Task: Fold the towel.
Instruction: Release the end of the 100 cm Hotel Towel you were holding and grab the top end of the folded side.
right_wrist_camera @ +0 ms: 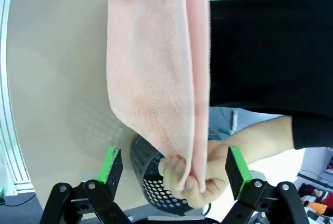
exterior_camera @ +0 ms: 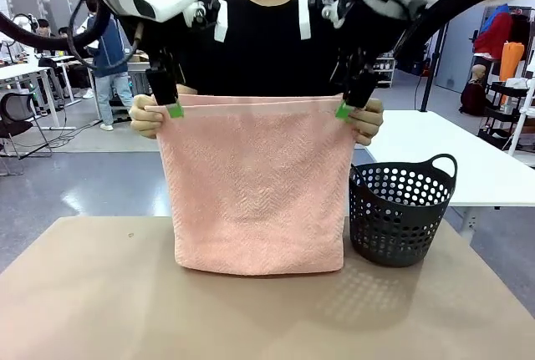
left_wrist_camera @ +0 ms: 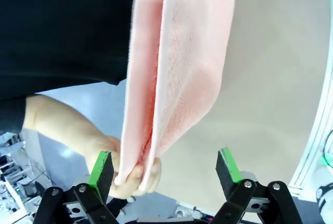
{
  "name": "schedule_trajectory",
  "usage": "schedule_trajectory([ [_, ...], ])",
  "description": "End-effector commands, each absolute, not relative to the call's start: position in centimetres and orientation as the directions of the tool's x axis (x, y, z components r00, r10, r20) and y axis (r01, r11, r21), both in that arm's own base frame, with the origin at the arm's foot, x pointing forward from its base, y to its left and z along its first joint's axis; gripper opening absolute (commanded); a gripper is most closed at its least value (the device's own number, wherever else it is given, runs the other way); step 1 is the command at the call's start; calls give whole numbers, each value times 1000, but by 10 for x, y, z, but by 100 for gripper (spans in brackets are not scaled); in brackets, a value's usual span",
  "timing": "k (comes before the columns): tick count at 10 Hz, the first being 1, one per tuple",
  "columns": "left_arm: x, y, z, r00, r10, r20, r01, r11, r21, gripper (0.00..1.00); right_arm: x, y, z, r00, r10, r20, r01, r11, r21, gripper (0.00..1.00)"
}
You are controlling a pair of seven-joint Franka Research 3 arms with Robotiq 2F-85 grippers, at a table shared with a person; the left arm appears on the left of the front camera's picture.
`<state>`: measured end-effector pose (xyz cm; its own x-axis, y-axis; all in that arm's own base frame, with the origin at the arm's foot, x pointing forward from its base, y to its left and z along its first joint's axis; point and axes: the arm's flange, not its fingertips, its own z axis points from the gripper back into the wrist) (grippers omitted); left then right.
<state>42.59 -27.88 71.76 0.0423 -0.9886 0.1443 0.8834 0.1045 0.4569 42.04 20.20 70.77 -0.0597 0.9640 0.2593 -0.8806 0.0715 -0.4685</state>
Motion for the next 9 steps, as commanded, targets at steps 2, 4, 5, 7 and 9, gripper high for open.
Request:
schedule_trajectory([
  [2,410,-271,736,69,-978,199,875,156,459,100,408,195,716,-124,944,307,-871,45,-488,100],
  [4,411,-269,737,65,-979,195,879,149,453,100,409,195,717,-113,945,306,-872,53,-487,100],
  [5,412,-271,736,41,-983,179,881,120,458,100,411,196,717,-111,949,296,-879,45,-476,100],
  [7,418,-277,738,6,-986,164,880,83,468,100,417,202,718,-116,954,276,-881,30,-472,100],
  [9,433,-281,738,3,-989,149,890,71,449,100,429,207,716,-104,964,246,-888,22,-460,100],
])
